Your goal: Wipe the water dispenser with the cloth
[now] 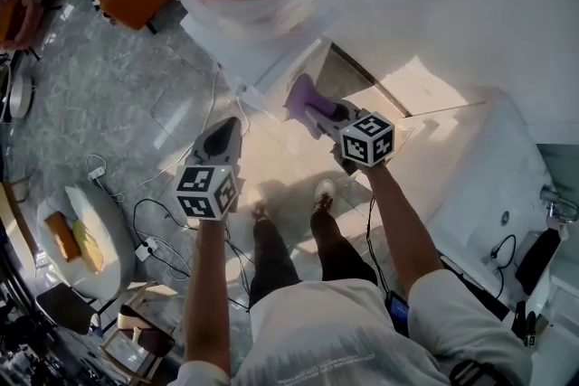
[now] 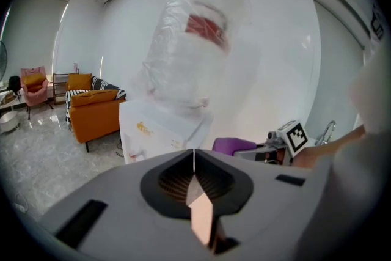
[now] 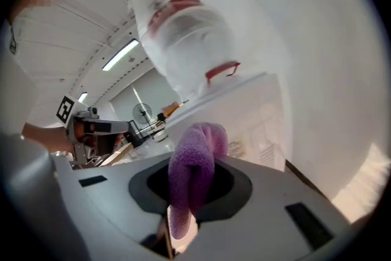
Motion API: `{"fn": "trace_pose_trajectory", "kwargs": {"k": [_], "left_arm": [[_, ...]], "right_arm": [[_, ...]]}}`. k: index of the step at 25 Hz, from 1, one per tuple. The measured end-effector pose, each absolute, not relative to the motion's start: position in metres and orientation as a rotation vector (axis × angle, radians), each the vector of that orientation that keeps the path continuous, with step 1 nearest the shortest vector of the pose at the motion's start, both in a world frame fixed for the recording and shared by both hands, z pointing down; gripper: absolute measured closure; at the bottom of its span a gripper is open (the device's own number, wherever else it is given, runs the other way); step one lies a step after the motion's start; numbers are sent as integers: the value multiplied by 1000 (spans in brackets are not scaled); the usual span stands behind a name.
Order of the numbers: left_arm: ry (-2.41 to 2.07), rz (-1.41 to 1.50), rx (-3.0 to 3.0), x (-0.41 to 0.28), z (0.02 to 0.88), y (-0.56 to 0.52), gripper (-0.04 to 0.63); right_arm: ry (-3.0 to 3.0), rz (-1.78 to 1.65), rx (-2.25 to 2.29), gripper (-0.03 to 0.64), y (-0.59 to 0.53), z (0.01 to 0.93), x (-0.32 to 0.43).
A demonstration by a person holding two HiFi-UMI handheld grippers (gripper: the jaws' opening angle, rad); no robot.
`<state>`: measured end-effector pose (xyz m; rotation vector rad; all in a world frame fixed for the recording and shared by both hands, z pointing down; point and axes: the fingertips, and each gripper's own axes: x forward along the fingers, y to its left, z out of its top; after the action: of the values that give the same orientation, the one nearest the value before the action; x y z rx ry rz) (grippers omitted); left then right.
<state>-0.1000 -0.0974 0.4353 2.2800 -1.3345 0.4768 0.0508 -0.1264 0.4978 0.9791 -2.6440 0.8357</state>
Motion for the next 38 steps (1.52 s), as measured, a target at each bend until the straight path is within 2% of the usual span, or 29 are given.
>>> {"fn": "trace_pose_trajectory", "kwargs": {"k": [7, 11, 26, 38], "left_arm": [[-1332, 551, 2175, -83, 485, -103, 577], [-1362, 586, 2120, -77, 517, -110, 577], [-1200, 754, 2055, -38, 662, -124, 577], [-1172, 724, 1997, -11, 704, -125, 577]], "right_arm": [[-2345, 804, 1302, 548, -161, 553, 142], [-2248, 831, 1383, 548, -174, 580, 167], [-2167, 844, 1417, 548, -230, 679, 167], [-2119, 784, 1463, 548, -289, 716, 166]]}}
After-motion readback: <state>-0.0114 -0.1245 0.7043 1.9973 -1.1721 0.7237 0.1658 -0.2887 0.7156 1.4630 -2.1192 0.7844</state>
